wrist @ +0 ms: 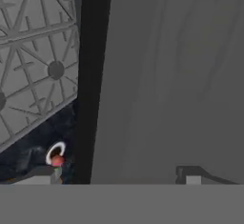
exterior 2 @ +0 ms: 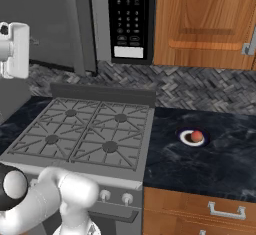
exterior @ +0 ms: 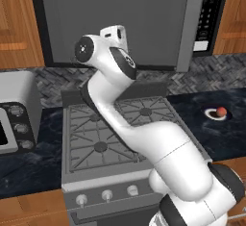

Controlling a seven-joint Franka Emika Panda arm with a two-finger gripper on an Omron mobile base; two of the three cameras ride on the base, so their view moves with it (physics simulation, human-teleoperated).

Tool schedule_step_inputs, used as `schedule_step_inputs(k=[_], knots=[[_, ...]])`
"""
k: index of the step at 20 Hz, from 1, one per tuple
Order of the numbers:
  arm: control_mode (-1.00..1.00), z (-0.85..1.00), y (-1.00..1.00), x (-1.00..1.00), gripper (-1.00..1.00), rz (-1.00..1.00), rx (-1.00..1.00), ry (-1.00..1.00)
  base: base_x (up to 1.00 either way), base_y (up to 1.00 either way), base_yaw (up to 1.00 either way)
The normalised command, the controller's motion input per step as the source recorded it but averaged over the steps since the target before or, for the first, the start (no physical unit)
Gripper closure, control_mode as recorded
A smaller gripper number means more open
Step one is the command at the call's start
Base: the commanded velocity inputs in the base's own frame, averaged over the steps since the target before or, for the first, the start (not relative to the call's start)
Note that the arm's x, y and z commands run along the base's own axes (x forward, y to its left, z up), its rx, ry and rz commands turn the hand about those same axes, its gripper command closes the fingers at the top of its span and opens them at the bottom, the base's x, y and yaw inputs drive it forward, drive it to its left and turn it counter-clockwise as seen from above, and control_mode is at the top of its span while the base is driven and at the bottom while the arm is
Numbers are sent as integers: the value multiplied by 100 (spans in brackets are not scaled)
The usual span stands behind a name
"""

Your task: Remove the peach from the bowl and place it on the small plate. Then place the bowl with only the fish in the microwave, close the door, and press the start button to microwave the fish.

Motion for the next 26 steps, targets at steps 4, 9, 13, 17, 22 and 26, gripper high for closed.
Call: schedule_step_inputs(k=[4, 9, 13, 17, 22, 26], knots=[[-100, 0, -3, 91, -100, 59, 27, -5, 0, 0, 0], [-100, 0, 0, 68, -100, 55, 21, -4, 0, 0, 0], [-100, 0, -6, 29, -100, 46, 12, -10, 0, 0, 0], [-100, -18, 0, 6, -100, 30, 1, 1, 0, 0, 0], [-100, -15, -2, -7, -100, 15, -1, 6, 0, 0, 0], [-100, 20, -41, -79, -100, 0, 0, -14, 0, 0, 0]])
